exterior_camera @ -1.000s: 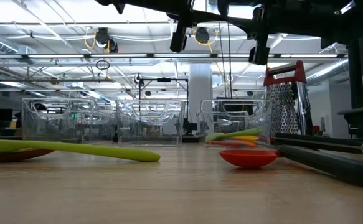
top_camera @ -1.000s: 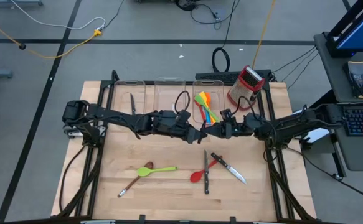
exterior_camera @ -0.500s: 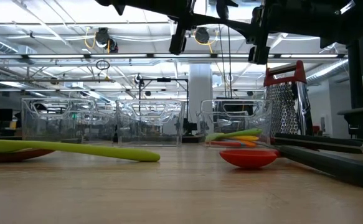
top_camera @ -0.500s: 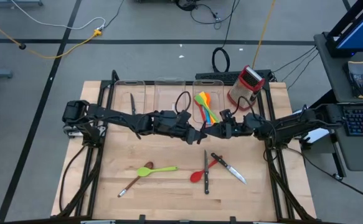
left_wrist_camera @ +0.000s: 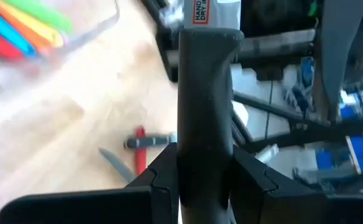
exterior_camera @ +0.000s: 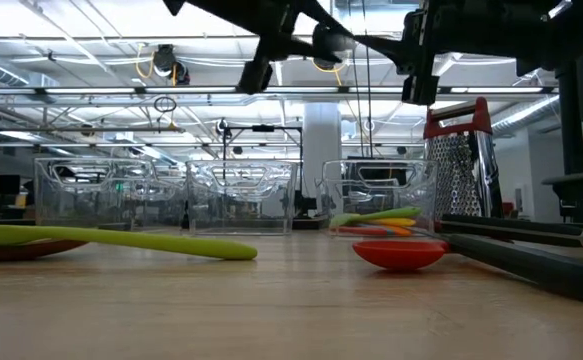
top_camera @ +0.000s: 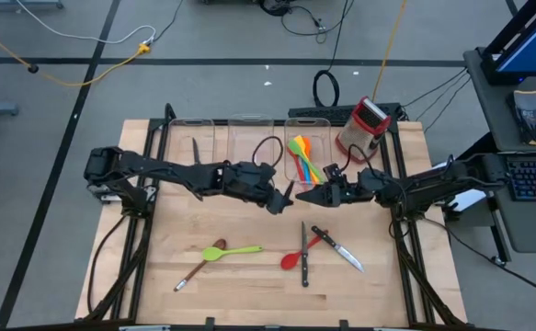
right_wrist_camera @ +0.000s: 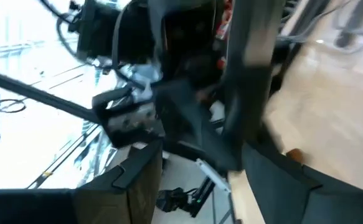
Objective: Pick & Place Kitchen Items
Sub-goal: Put the black knife into the left transparent bin
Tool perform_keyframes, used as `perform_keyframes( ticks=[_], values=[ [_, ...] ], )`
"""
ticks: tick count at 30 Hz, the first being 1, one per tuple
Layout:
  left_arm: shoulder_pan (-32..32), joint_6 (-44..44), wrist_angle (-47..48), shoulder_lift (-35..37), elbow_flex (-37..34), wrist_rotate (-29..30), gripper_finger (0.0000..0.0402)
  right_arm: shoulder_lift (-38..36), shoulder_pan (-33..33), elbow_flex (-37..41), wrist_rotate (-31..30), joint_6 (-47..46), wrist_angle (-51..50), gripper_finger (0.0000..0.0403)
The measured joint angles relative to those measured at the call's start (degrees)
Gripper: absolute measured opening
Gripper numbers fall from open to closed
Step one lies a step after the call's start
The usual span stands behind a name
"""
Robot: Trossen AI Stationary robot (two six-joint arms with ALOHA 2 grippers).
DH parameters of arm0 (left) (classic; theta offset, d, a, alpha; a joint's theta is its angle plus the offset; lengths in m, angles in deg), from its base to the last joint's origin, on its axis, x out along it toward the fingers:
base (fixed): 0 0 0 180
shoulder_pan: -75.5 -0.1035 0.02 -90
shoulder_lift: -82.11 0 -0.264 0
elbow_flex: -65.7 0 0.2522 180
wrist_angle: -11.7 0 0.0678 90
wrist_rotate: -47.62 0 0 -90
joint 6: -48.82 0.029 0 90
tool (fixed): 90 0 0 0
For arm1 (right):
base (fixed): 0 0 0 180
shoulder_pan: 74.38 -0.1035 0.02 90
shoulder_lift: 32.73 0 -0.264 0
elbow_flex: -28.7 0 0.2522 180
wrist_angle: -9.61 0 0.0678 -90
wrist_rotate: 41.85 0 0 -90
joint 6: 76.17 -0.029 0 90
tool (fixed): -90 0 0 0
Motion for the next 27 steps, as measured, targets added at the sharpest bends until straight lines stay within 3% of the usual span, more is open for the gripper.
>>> perform_keyframes(
  ticks=[8, 16, 22, 27],
  values=[
    [-0.2, 1.2, 20.5, 10.2, 0.1, 11.5, 0.0086, -1.4, 0.0, 0.0, -0.7, 0.9, -1.3, 0.0212],
    [-0.9, -7.0, 45.2, 19.9, 0.1, 26.6, 0.0086, -2.4, 0.0, 0.1, -0.7, 1.3, -1.8, 0.0212],
    [-4.0, -15.8, 62.1, 24.5, 0.2, 33.3, 0.0086, -2.6, 0.0, 0.1, -0.7, 2.1, -2.4, 0.0212],
    [-8.8, -19.1, 72.1, 25.0, 0.1, 34.1, 0.0086, -2.9, 0.0, 0.1, -0.3, 7.3, -1.7, 0.0212]
  ],
)
